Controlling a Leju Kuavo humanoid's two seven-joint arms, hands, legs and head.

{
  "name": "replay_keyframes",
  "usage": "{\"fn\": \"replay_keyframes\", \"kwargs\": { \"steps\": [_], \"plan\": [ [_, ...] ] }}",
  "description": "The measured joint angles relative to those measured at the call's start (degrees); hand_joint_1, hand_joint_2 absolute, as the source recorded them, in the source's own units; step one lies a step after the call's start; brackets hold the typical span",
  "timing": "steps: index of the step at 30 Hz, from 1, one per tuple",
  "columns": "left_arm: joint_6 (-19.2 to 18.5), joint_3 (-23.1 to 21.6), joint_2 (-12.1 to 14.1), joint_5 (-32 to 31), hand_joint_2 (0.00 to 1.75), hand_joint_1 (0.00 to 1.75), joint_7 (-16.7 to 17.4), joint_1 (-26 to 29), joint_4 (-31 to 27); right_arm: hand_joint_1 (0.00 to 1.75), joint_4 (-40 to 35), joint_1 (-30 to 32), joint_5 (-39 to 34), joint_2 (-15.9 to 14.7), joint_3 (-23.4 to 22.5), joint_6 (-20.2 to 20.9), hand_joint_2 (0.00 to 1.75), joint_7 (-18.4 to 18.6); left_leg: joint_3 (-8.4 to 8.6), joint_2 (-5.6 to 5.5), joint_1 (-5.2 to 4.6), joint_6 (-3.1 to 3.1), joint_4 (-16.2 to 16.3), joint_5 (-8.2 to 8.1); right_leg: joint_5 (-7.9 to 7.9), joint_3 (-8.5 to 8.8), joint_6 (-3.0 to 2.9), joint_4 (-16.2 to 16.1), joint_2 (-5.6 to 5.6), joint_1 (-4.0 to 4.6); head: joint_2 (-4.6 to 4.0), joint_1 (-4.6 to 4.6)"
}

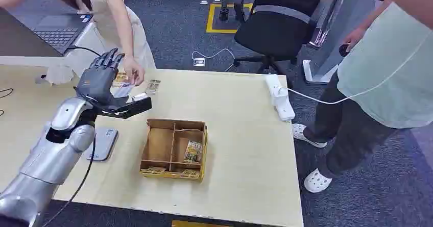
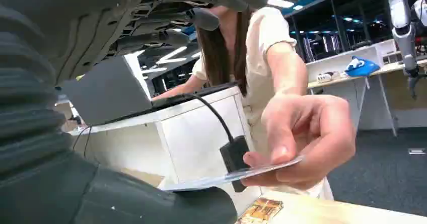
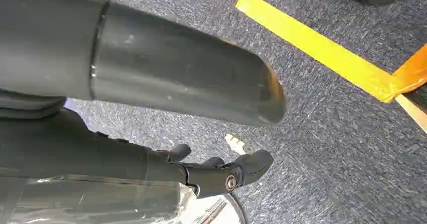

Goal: Pass the card to the sensor for recognition and then transmit it.

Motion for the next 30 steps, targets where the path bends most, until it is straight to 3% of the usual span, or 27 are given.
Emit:
{"fn": "replay_keyframes", "kwargs": {
  "steps": [2,3,4,5,7,30],
  "plan": [
    [-0.3,0.3,-0.2,-0.3,1.75,0.00,0.0,0.2,0.0,0.00,-0.3,0.0,0.0,0.0,0.1,0.2,0.00,0.2,0.00,0.00,0.00,0.00,0.0,0.00,0.00,0.00,0.00,0.0,0.00,0.00,0.00,-0.02],
    [-0.7,0.4,-0.3,-0.5,1.75,0.59,-0.1,0.3,0.0,0.00,-0.5,0.0,0.0,0.0,0.1,0.4,0.00,0.4,0.00,0.00,0.00,0.00,0.0,0.00,0.00,0.00,0.00,0.0,0.00,0.00,0.00,0.00],
    [-0.9,0.6,-0.5,-0.5,1.75,0.99,-0.3,0.4,0.0,0.00,-0.6,0.0,0.0,-0.1,0.1,0.5,0.00,0.4,0.00,0.00,0.00,0.00,0.0,0.00,0.00,0.00,0.00,0.0,0.00,0.00,0.00,0.00],
    [-1.2,0.7,-0.5,-0.5,1.75,1.52,-0.4,0.5,0.0,0.00,-0.7,0.0,0.0,-0.1,0.1,0.7,0.00,0.5,0.00,0.00,0.00,0.00,0.0,0.00,0.00,0.00,0.00,0.0,0.00,0.00,0.00,0.00],
    [-1.5,1.0,-0.7,-0.6,1.75,1.75,-0.8,0.6,0.0,0.00,-0.9,0.0,0.0,-0.1,0.1,0.9,0.00,0.6,0.00,0.00,0.00,0.00,0.0,0.00,0.00,0.00,0.00,0.0,0.00,0.00,0.00,-0.02],
    [-4.4,3.2,-2.4,-2.7,1.75,1.75,-2.1,1.3,-0.1,0.00,-3.1,-0.4,3.5,0.0,-0.5,3.5,0.00,0.1,-0.01,0.00,0.00,0.00,0.0,0.00,0.01,0.00,0.02,0.0,-0.01,0.00,0.00,0.00]
  ]
}}
